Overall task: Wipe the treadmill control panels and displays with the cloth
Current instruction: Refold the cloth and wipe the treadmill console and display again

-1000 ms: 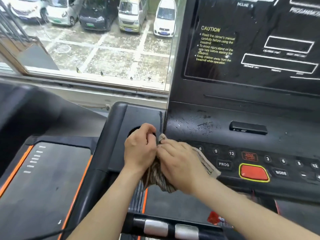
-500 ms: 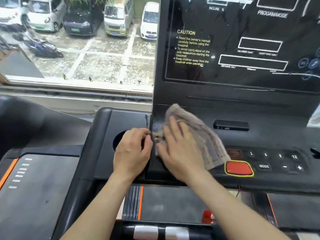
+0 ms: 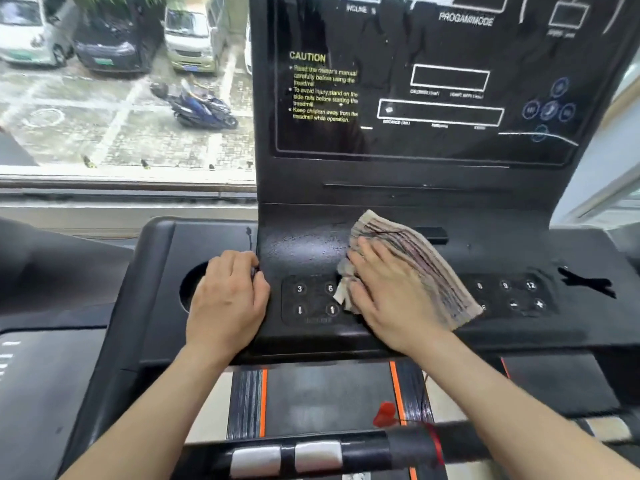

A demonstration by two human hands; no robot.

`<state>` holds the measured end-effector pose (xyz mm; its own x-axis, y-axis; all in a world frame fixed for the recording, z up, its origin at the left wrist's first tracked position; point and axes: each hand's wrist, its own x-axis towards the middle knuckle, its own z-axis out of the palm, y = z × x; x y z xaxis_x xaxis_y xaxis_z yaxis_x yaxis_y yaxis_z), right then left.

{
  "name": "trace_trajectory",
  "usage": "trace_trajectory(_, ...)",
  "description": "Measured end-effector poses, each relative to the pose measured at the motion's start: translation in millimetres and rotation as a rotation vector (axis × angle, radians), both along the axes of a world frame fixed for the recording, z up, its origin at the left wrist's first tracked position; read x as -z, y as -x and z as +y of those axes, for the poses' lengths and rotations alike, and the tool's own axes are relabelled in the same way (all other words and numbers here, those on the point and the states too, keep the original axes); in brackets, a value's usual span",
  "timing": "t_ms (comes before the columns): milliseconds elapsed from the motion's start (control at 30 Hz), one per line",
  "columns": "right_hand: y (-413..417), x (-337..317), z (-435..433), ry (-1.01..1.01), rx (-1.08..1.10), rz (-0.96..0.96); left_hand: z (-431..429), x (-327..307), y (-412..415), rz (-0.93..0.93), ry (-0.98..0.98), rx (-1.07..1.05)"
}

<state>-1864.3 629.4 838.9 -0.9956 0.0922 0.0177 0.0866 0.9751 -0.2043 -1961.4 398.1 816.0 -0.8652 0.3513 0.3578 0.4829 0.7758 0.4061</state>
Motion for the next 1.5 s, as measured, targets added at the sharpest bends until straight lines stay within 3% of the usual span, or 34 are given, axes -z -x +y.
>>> trace_trajectory(167, 39, -6, -94, 0.134, -0.172, -0.068, -3, 4, -2, 0.056, 0.001, 0.059)
trace_trajectory(267, 29, -14, -70, 0.211, -0.194, -0.052, -5, 3, 0, 0.068, -0.021, 0.053)
trace_trajectory(367, 6, -13, -18, 0.132, 0.023, -0.010, -3, 1, 0, 0.061, -0.040, 0.035)
trace_trajectory(467, 21, -4, -38, -0.064, 0.204, -0.006, -2, 2, 1, 0.055, -0.025, 0.041)
trace_trajectory(601, 24, 2, -112, 0.017, -0.041, -0.041, -5, 2, 2, 0.007, -0.051, 0.034)
trace_trajectory(667, 1, 2, -96, 0.015, -0.093, -0.018, -6, -1, 1, -0.041, -0.095, 0.010)
trace_trajectory(734, -29, 4, -48, -0.027, 0.008, 0.028, -5, -3, 0, -0.051, -0.103, -0.002)
trace_trajectory(834, -68, 6, 42, -0.064, 0.385, -0.005, -1, -1, -4, -0.041, -0.113, -0.060)
trace_trajectory(934, -57, 8, 40, -0.088, 0.594, 0.023, 16, -1, -21, -0.133, -0.151, -0.186)
trace_trajectory(1134, -14, 12, -84, 0.030, 0.159, 0.043, 55, 2, -52, -0.090, 0.011, -0.247)
trace_trajectory(1234, -34, 9, -29, 0.010, 0.053, 0.021, 55, 1, -57, 0.038, 0.075, -0.220)
trace_trajectory(1335, -68, 8, 55, -0.008, 0.201, 0.022, 91, -9, -75, 0.097, 0.003, 0.010)
trace_trajectory(1435, -92, 6, 125, -0.042, 0.337, -0.016, 138, -7, -105, 0.049, 0.004, 0.292)
trace_trajectory(1501, -90, 2, 176, -0.061, 0.392, -0.030, 172, -7, -125, -0.017, 0.034, 0.359)
